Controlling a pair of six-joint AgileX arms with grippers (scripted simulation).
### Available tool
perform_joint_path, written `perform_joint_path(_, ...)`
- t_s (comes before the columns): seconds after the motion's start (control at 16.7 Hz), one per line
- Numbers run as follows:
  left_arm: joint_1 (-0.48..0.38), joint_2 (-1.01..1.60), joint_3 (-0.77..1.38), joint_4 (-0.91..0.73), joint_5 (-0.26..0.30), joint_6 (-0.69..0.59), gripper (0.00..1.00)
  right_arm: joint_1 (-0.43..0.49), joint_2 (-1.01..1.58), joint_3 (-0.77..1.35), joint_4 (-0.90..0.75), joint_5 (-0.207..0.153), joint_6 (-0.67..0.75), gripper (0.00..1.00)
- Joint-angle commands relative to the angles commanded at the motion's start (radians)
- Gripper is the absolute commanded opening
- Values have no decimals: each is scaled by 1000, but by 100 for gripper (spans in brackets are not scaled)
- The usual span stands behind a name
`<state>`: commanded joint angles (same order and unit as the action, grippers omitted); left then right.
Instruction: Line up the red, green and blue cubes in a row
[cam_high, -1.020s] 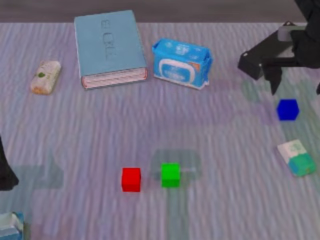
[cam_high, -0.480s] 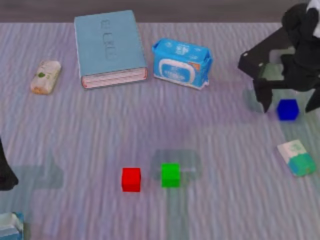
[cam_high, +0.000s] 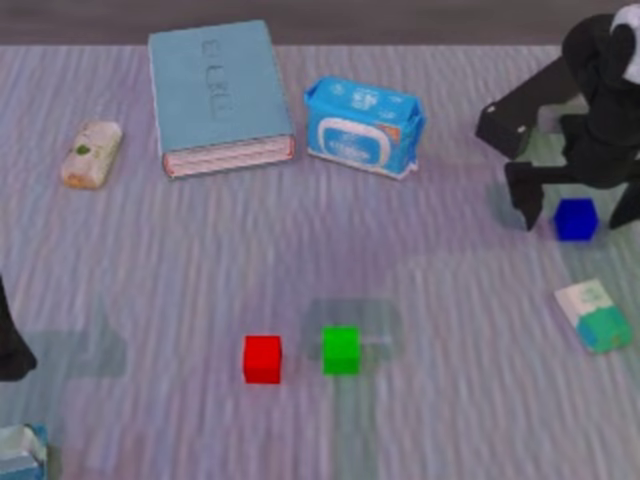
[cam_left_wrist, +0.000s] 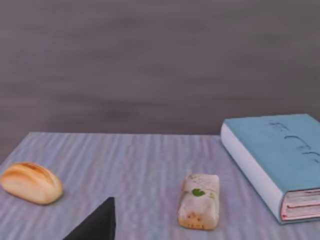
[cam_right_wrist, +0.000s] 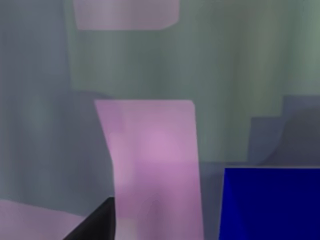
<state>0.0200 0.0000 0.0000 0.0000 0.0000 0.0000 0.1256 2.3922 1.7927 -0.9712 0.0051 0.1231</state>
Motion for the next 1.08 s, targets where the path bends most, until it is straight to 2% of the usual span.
perform_joint_path(0.66, 0, 0, 0, 0, 0, 0, 100, 0, 0, 0, 0, 0, 0, 2)
perform_joint_path(1.08, 0, 0, 0, 0, 0, 0, 100, 0, 0, 0, 0, 0, 0, 0)
